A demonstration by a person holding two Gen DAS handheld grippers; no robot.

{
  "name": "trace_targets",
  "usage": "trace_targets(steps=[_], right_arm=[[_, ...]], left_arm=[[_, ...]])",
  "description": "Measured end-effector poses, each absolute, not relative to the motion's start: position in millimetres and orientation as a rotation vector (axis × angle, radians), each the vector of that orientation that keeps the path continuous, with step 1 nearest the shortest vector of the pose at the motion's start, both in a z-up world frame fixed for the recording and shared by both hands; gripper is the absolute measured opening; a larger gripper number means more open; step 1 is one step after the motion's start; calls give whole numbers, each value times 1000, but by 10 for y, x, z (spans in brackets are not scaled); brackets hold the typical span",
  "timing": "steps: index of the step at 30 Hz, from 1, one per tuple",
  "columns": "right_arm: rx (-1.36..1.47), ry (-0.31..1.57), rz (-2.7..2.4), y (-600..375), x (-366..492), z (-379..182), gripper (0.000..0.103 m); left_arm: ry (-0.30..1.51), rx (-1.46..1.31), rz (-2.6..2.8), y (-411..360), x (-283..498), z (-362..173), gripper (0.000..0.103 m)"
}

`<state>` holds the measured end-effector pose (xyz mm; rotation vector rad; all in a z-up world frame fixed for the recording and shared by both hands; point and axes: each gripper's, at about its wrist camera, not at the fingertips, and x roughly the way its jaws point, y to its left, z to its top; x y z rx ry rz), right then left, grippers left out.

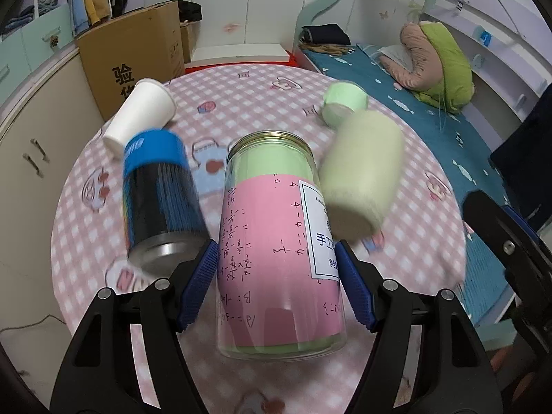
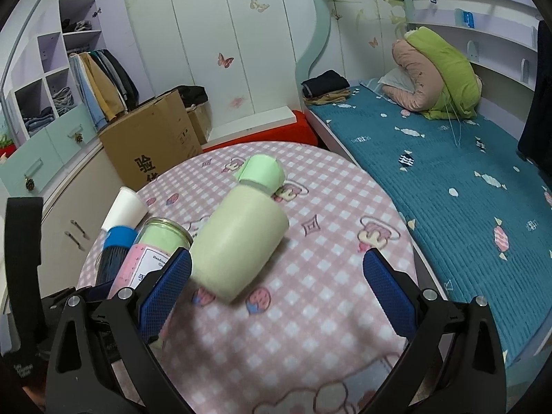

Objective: Flip cup upright
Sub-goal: 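Close the right gripper around the pink-labelled jar and lift it, then rotate the held jar with the right gripper until its opening faces up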

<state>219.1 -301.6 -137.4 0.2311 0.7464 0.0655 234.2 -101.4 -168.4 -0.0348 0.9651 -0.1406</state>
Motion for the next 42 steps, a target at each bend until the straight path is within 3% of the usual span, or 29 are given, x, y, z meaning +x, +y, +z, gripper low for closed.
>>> trace_targets(steps=[15,19,22,30,42], right_arm=[[197,789,88,-2839,1742,-1423,96],[193,784,100,-2776,1673,-1368,96],[200,768,112,-2742,1632,-1277,96],[226,780,144,-2573,1715,-1183,96],[244,942,221,-2037,2099,-1543,96]], left_arm=[[982,-84,-165,-921,1851,-1804,71],[935,-83,-186,-862,1740,-1675,86],[898,-86,-212,-804,1650,-1542,91],[850,-110,-124,-318,1598,-1366,91],[852,-136,-9,371,1864,-1472,91]])
